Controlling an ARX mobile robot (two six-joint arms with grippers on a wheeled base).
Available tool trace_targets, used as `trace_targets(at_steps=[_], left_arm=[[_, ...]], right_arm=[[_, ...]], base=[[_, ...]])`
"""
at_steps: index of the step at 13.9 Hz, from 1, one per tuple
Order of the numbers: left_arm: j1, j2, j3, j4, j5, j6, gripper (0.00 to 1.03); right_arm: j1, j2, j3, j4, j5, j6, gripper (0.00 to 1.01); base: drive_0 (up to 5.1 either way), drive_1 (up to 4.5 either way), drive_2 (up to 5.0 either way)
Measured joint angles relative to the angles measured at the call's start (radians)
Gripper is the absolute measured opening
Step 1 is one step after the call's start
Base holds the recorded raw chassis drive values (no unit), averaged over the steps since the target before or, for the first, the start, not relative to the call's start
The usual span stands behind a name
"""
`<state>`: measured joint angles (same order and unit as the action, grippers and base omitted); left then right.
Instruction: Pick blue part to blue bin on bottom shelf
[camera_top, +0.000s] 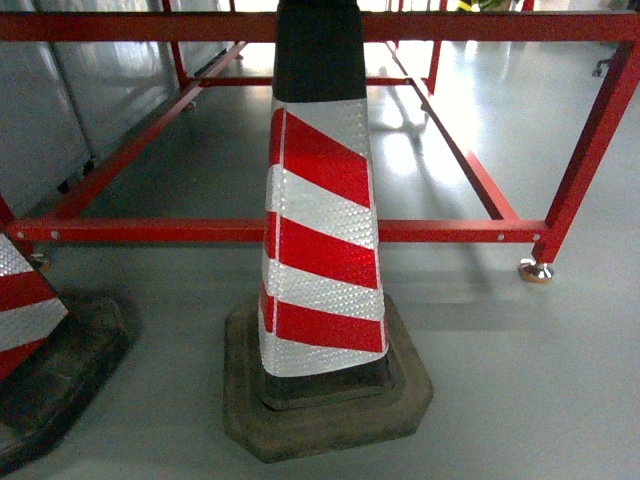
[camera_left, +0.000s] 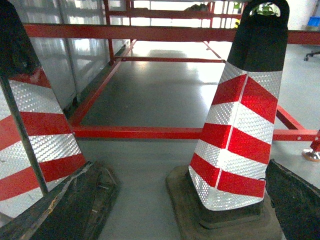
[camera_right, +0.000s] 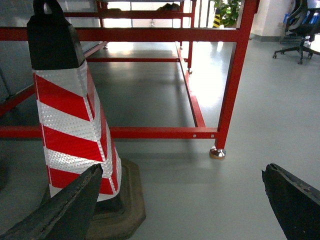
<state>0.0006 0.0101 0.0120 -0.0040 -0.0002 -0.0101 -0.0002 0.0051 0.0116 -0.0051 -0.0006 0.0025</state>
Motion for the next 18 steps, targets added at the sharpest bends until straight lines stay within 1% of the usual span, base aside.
trace_targets(at_steps=[18], left_arm=[[0.000, 0.000, 0.000, 0.000, 0.000, 0.000, 0.98]], right_arm=[[0.000, 0.000, 0.000, 0.000, 0.000, 0.000, 0.98]], base=[[0.0, 0.00, 0.0]])
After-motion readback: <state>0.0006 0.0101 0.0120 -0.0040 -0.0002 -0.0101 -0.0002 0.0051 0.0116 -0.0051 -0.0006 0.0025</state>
